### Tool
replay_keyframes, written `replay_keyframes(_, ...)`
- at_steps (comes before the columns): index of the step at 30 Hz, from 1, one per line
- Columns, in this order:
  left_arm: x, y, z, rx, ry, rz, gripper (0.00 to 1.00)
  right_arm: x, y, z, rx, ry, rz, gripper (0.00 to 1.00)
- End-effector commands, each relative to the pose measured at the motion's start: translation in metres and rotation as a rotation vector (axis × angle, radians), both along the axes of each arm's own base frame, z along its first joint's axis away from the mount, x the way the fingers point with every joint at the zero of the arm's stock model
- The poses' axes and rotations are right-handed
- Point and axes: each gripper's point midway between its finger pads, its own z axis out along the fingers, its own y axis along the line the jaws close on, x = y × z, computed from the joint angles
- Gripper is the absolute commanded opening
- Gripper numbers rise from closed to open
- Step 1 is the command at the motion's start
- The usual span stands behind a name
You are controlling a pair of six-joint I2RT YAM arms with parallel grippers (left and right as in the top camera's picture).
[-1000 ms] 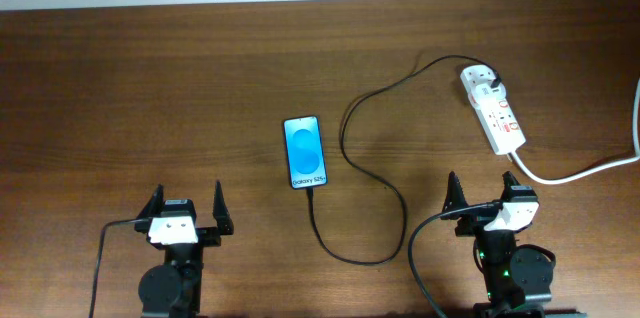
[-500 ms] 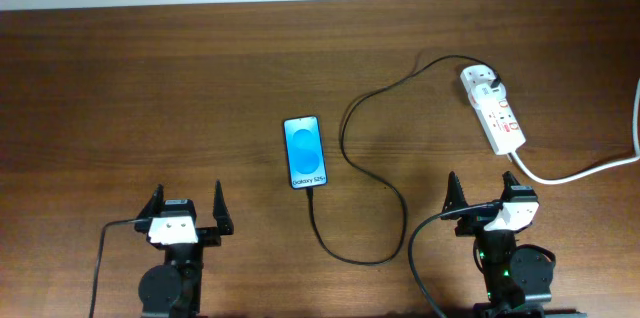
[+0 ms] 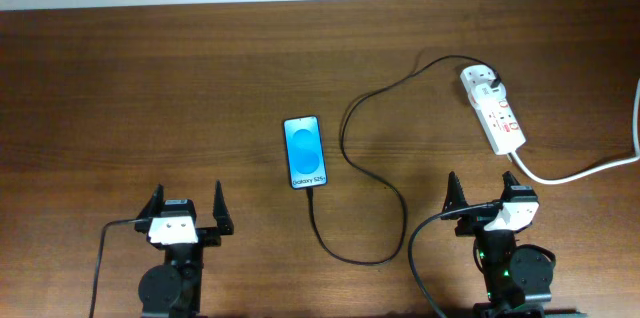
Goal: Plug charger to phone and switch on socket
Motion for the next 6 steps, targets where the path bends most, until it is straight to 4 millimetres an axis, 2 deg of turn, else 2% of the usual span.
replay_keyframes(1, -0.0002, -0.0028, -0.0011, 0.015, 0.002, -0.016, 0.99, -0.0002, -0.0009, -0.0023, 0.002, 0.003, -0.009, 0.98)
replay_keyframes(6, -0.0002, -0.0028, -0.0012, 0.015, 0.002, -0.016, 0.99, -0.0002, -0.0009, -0.0023, 0.002, 0.003, -0.009, 0.98)
